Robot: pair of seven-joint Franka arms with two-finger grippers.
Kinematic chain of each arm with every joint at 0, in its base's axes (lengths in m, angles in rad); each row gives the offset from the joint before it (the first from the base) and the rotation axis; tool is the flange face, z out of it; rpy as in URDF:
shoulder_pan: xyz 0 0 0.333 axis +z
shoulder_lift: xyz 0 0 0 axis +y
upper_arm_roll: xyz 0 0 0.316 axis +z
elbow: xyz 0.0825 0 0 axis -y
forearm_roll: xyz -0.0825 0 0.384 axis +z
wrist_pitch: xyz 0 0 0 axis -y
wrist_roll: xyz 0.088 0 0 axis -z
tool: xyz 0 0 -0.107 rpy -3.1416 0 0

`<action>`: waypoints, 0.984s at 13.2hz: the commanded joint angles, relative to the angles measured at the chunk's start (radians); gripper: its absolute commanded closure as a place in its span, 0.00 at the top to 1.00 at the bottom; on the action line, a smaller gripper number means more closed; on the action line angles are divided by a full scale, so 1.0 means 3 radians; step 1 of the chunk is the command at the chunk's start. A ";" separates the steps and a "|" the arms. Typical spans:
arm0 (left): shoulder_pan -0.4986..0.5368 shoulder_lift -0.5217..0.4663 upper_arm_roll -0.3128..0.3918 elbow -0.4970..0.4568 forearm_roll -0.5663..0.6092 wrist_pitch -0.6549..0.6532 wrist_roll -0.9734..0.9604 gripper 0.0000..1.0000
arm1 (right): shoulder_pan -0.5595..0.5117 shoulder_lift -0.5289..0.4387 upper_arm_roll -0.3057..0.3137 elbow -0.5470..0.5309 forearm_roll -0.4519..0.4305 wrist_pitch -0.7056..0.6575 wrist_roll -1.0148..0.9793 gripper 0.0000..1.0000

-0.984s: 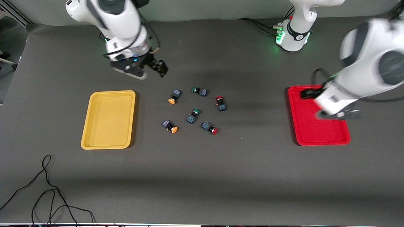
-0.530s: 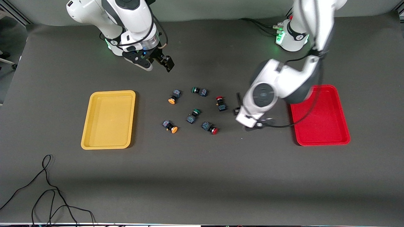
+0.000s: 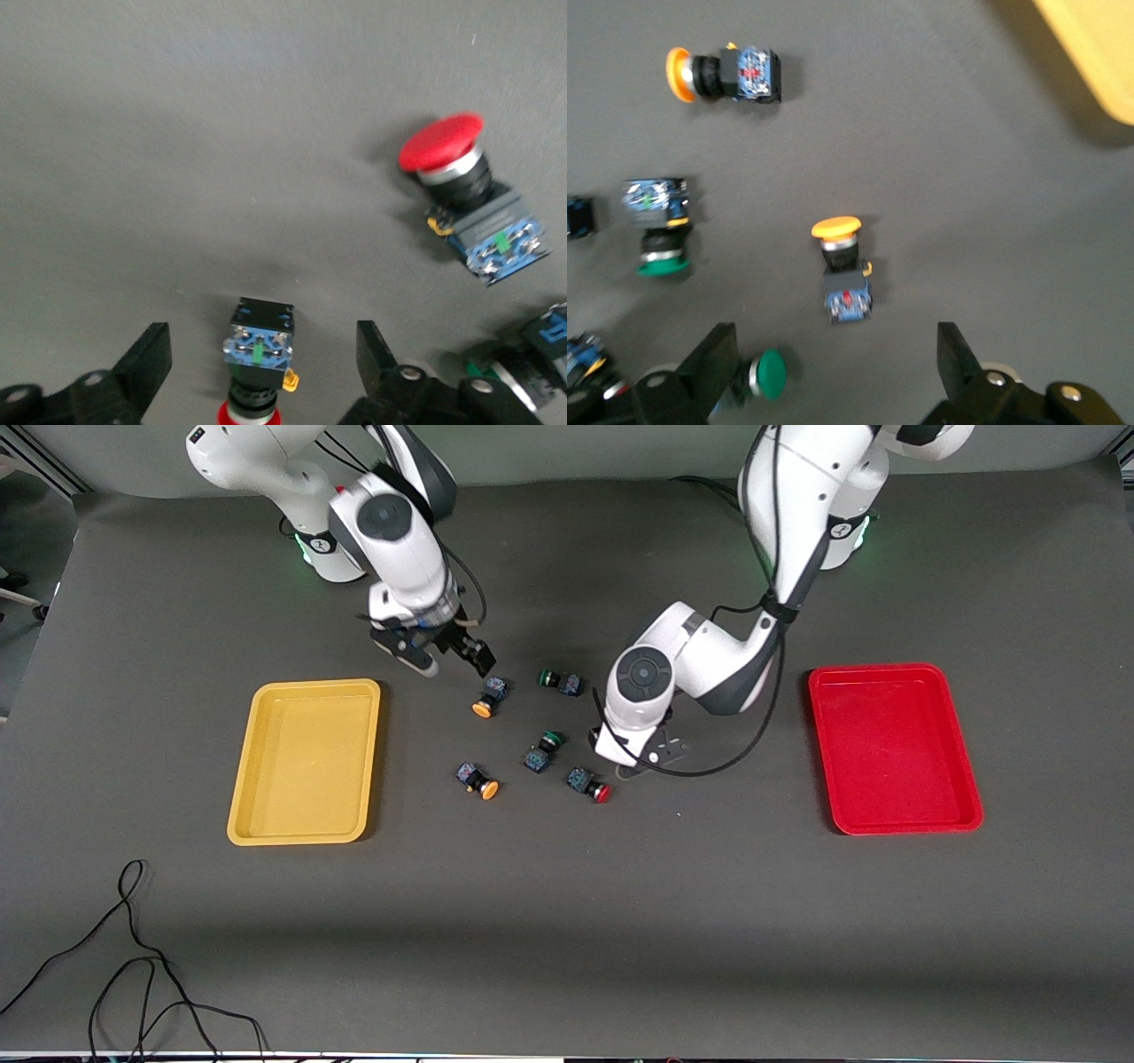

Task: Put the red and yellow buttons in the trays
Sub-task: 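Grasp the yellow and red buttons with the right and left grippers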

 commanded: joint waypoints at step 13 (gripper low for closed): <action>0.0627 -0.0845 0.0081 -0.0165 -0.0017 -0.1188 0.0778 0.00 | 0.0035 0.1081 -0.0013 0.0240 -0.0055 0.0778 0.0141 0.15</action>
